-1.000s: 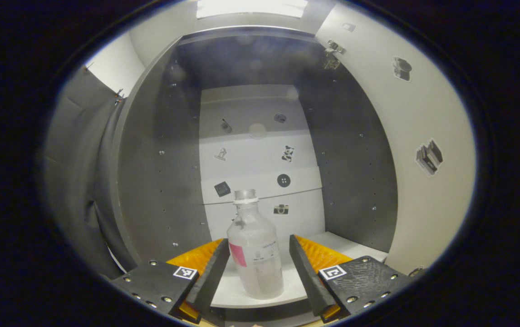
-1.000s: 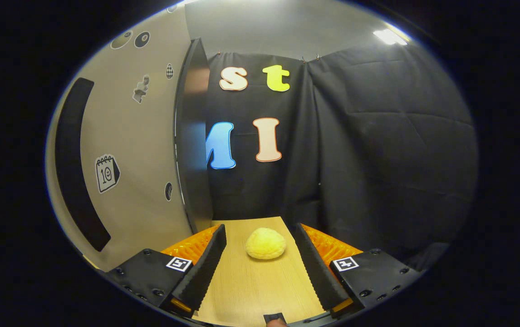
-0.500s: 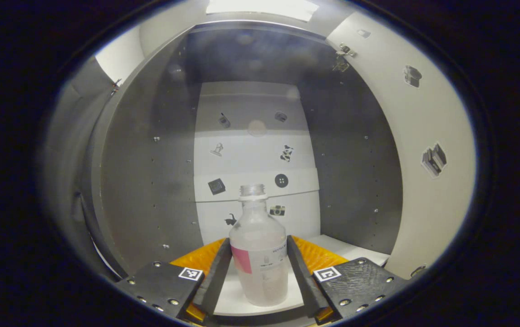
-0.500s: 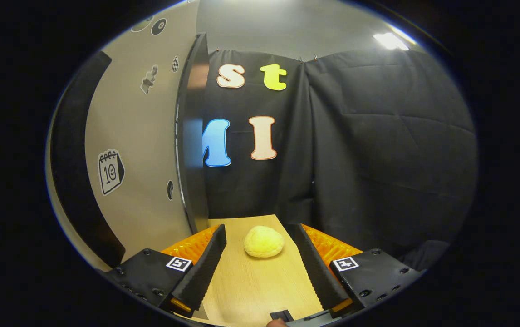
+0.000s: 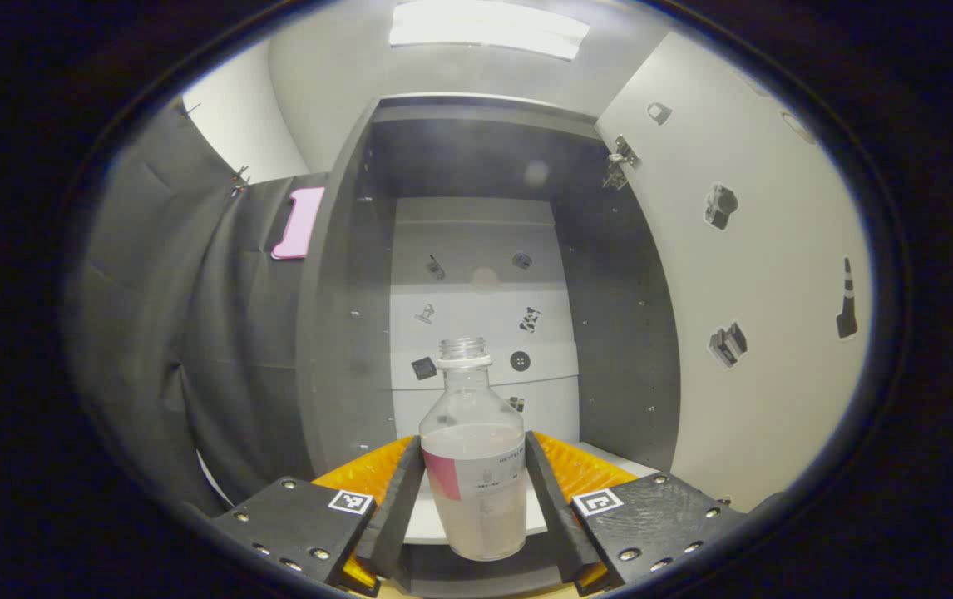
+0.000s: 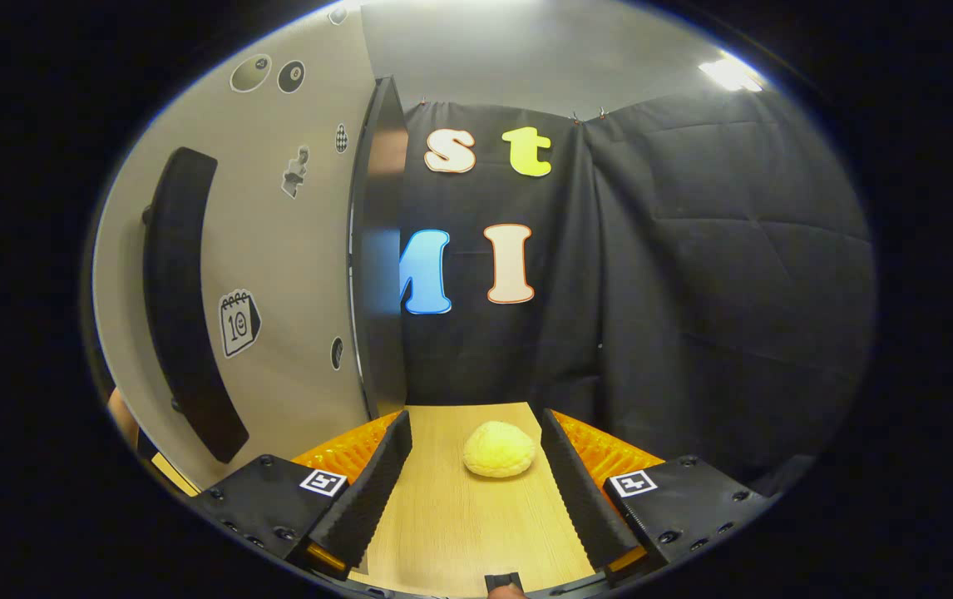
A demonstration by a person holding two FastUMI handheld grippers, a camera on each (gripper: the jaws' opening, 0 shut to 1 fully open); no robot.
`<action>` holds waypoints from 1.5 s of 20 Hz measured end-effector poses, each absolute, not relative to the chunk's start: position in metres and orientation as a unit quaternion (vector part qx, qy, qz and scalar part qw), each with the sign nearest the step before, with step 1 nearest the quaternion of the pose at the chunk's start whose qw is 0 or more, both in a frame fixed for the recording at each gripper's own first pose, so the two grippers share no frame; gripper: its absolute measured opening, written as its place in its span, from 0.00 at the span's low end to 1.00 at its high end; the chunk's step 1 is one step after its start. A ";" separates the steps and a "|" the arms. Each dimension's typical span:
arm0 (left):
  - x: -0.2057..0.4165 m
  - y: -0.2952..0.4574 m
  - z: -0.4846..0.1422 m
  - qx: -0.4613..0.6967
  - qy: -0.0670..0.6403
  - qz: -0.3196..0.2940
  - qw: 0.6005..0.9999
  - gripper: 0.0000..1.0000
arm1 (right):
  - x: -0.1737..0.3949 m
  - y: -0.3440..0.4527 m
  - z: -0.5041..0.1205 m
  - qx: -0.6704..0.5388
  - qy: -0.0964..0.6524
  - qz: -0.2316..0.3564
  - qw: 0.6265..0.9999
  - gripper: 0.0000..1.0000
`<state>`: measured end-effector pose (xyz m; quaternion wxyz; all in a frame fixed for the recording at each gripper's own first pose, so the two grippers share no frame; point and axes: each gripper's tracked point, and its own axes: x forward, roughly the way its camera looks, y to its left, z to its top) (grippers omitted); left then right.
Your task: Open the cabinet door with the right hand, grasp the bottle in the cabinet with the left hand and place it on the coaster, then close the cabinet door with the right hand.
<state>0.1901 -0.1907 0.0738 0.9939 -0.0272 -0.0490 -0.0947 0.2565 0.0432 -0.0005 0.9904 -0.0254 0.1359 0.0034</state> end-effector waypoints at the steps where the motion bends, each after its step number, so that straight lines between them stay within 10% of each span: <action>1: 0.178 -0.185 0.072 -0.028 -0.048 -0.087 0.995 0.70 | 0.253 0.039 -0.002 -0.023 0.136 0.007 0.990 0.97; 30: -0.029 -0.064 -0.183 -0.099 0.083 0.048 0.990 0.72 | 0.219 0.011 -0.059 -0.007 0.194 0.027 0.981 0.98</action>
